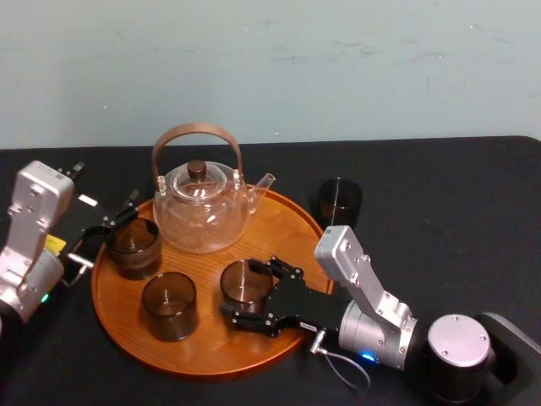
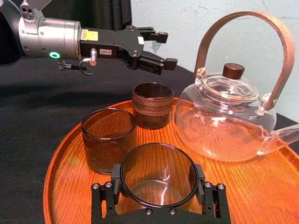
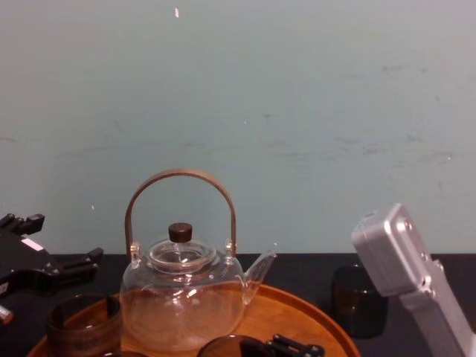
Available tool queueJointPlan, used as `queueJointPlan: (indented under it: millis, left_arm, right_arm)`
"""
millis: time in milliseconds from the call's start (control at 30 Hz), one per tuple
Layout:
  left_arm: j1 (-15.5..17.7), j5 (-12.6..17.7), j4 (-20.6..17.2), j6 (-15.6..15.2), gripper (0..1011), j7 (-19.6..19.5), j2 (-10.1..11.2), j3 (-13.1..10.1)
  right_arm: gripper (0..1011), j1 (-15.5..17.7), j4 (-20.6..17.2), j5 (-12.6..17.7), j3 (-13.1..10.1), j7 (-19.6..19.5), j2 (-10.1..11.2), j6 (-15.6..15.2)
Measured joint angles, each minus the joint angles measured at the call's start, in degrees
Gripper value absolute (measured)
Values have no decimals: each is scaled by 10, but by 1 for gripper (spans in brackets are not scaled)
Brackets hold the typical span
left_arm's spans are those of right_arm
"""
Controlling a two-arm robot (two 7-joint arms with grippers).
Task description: Pick up the glass from the table and place it on the tray.
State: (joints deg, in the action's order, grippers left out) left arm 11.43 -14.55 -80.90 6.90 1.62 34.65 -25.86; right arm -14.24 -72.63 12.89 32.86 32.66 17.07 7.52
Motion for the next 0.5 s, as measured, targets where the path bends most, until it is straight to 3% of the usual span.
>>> queueJointPlan:
  millis: [500]
  left_arm:
    - [0, 0, 0, 0, 1001, 0, 0, 0]
  right_arm:
    - [915, -4, 7, 1, 7, 1, -1, -10]
